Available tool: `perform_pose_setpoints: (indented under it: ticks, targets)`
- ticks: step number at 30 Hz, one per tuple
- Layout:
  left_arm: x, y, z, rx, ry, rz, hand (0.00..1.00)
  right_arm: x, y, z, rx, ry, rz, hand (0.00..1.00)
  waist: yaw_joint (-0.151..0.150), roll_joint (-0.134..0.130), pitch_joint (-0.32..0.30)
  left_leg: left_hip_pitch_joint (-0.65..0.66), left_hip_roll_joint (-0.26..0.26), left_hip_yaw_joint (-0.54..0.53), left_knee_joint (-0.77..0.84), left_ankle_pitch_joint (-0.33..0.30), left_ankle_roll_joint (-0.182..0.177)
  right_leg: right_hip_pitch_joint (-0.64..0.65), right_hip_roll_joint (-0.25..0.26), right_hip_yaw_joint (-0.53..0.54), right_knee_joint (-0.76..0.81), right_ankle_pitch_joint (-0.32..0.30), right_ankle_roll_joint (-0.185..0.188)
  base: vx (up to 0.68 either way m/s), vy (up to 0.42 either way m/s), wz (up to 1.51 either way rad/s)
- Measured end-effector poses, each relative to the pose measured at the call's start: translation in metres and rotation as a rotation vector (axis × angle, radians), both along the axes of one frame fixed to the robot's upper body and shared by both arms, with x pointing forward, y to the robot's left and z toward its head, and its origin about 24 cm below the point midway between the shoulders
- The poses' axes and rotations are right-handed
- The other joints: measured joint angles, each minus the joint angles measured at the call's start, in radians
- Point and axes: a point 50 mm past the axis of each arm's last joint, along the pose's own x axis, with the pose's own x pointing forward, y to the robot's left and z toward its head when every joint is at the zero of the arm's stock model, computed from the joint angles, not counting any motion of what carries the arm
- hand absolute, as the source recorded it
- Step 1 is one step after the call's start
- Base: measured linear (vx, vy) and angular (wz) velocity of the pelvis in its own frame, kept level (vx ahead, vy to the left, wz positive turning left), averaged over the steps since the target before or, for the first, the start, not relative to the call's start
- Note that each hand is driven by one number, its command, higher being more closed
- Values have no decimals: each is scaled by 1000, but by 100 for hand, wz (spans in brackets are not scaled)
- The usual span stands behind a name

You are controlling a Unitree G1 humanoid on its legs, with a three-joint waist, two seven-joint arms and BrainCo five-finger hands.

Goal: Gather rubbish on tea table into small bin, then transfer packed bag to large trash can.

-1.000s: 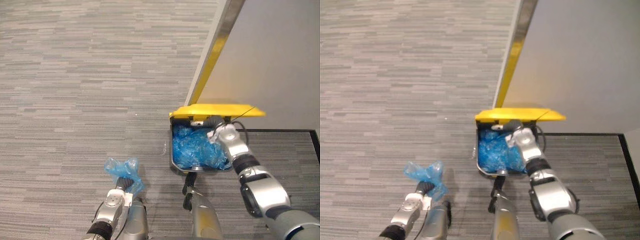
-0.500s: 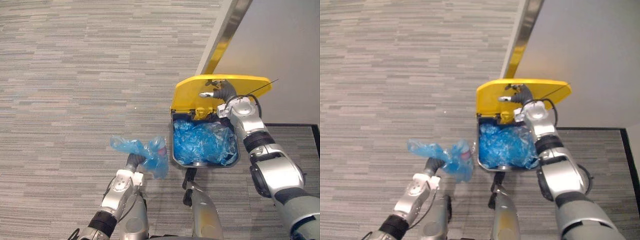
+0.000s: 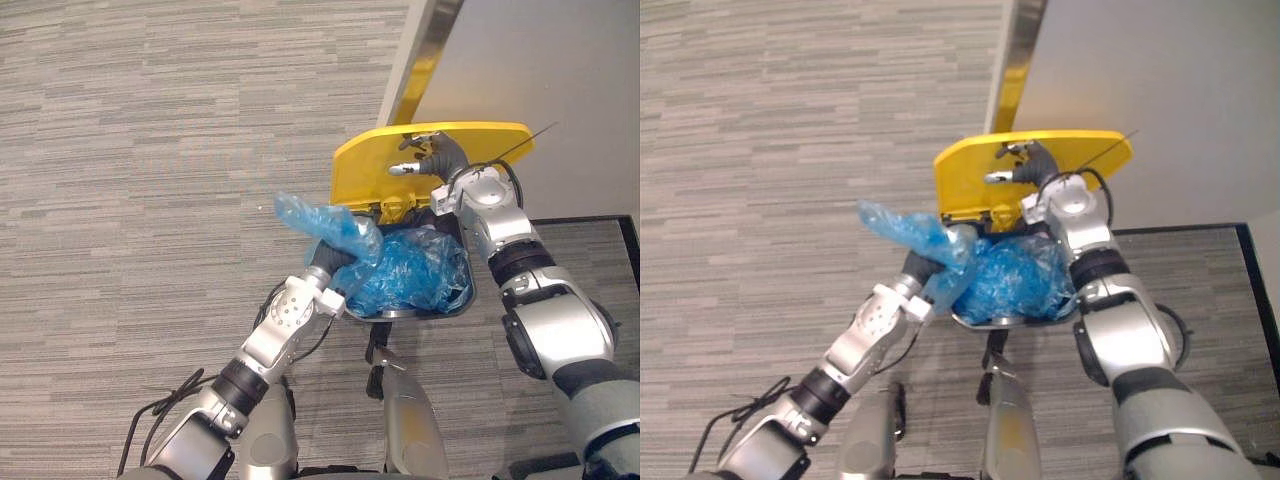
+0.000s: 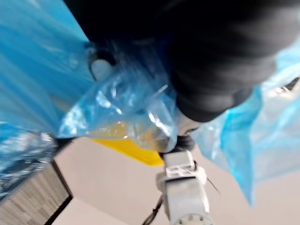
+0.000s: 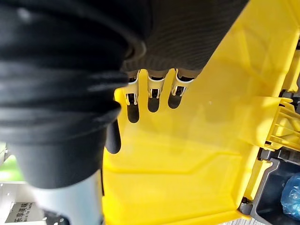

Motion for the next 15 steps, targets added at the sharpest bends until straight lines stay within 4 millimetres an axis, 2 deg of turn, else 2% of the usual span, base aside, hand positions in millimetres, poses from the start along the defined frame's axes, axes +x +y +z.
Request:
perform_pose_setpoints:
  ticks: [2, 8, 15]
  targets:
    - [5, -1, 7, 7, -22, 15, 100, 1, 4, 12, 0, -31, 11, 0, -2, 0, 2, -4, -1, 6, 0, 0, 0, -9, 0, 8, 2, 1, -2, -21, -37, -9]
    - [23, -5, 39, 26, -123, 64, 100, 0, 5, 23, 24, -78, 29, 0, -6, -3, 5, -41, 1, 1, 6, -1, -2, -42, 3, 8, 1, -3, 3, -36, -62, 0]
    - [48, -5, 36, 104, -74, 118, 100, -4, 14, 39, 43, -157, 79, 0, -26, -9, 23, -74, 13, 1, 7, 2, -9, -75, 15, 8, 1, 4, -6, 12, -53, -1]
